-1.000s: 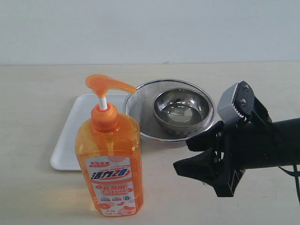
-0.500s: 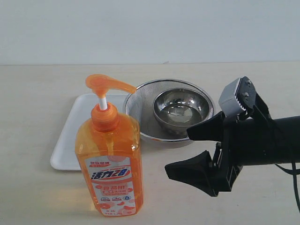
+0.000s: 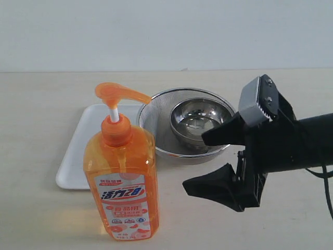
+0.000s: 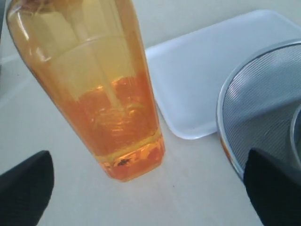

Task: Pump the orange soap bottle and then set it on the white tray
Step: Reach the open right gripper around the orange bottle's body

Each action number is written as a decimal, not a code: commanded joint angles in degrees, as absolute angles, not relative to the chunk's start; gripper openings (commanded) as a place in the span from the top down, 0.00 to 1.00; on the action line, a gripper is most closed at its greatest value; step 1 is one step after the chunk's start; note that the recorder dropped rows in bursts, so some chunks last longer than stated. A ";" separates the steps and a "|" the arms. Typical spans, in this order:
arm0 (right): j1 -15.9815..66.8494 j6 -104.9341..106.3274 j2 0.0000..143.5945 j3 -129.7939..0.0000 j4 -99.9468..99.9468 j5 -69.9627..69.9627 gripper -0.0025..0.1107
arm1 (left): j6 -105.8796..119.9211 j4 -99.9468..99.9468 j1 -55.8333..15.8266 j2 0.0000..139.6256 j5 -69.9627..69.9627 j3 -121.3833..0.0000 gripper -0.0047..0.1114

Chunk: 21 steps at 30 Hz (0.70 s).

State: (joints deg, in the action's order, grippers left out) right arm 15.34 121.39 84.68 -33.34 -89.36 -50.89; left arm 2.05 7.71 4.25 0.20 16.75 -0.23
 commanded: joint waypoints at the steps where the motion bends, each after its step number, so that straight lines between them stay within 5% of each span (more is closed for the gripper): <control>1: 16.75 121.97 84.67 -36.40 -86.05 -52.17 0.05 | 1.81 8.14 3.97 0.00 16.72 0.00 0.92; 11: 28.91 121.97 92.97 -43.47 -80.56 -46.44 0.05 | 1.81 8.14 3.97 0.00 16.72 0.00 0.92; 21: 29.92 121.97 98.36 -50.48 -80.56 -45.12 0.05 | 1.81 8.14 3.97 0.00 16.72 0.00 0.92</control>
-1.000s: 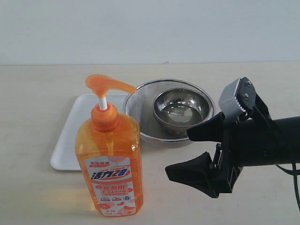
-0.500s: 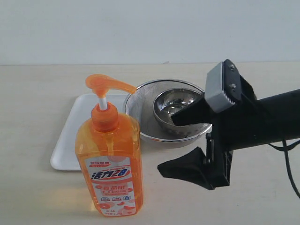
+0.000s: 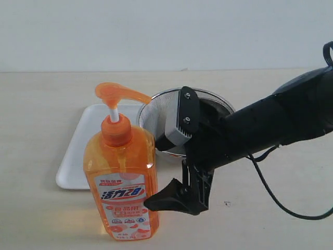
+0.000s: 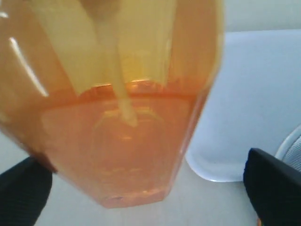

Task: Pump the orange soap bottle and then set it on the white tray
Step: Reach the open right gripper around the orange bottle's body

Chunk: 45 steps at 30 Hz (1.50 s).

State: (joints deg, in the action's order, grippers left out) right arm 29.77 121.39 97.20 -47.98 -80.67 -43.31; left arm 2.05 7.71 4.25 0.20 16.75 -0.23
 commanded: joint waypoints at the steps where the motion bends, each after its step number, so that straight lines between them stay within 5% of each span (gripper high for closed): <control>1: 29.92 121.97 98.77 -51.23 -80.56 -46.19 0.05 | 1.81 8.14 3.97 0.00 16.72 0.00 0.92; 40: 33.85 121.57 103.99 -56.17 -88.37 -53.57 0.05 | 1.81 8.14 3.97 0.00 16.72 0.00 0.92; 45: 33.85 117.24 103.99 -56.17 -88.50 -53.57 0.22 | 1.81 8.14 3.97 0.00 16.72 0.00 0.92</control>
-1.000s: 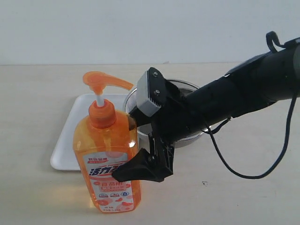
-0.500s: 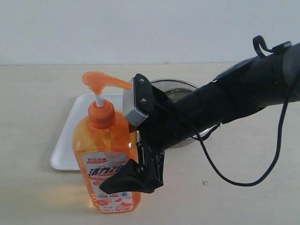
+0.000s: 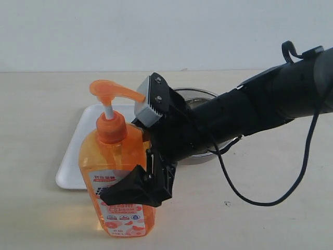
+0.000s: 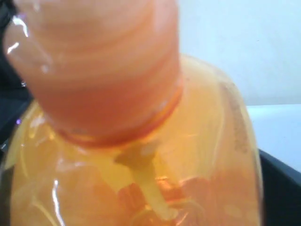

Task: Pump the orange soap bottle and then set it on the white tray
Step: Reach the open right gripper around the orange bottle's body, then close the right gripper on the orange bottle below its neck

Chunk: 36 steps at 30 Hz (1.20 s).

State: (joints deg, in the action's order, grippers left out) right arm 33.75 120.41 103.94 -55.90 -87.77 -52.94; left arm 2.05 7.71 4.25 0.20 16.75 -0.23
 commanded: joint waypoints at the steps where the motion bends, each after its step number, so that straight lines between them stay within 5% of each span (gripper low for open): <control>1: 33.85 116.69 103.99 -56.17 -88.50 -53.57 0.29 | 1.81 8.14 3.97 0.00 16.72 0.00 0.92; 10: 33.85 115.75 103.99 -56.17 -87.89 -52.72 0.97 | 1.81 8.14 3.97 0.00 16.72 0.00 0.92; 36: 33.85 115.47 103.99 -56.17 -87.89 -54.42 0.98 | 1.81 8.14 3.97 0.00 16.72 0.00 0.92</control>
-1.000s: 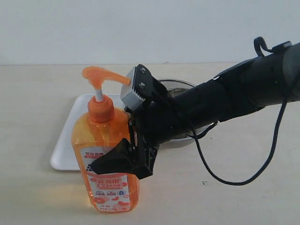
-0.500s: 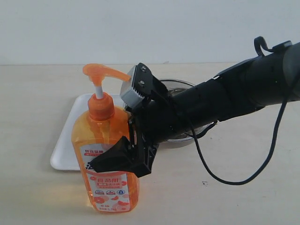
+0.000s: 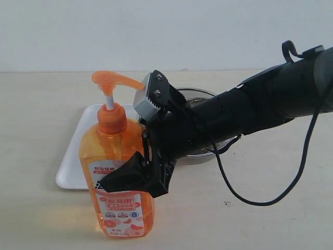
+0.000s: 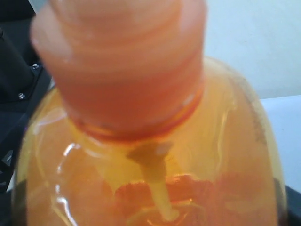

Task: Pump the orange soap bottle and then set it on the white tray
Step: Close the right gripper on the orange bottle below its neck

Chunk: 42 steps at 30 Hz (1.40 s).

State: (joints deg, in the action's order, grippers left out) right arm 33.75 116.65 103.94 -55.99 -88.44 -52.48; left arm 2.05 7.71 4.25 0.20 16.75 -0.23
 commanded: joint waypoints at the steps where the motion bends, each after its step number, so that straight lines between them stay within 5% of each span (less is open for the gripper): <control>1: 33.85 115.47 103.99 -56.17 -87.89 -54.42 0.98 | 1.81 8.14 3.97 0.00 16.72 0.00 0.92; 42: 33.85 116.81 90.52 -56.17 -87.71 -54.38 0.98 | 1.81 8.14 3.97 0.00 16.72 0.00 0.92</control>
State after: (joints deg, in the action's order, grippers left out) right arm 33.75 117.13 92.87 -55.88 -84.84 -51.45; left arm 2.05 7.71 4.25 0.20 16.75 -0.23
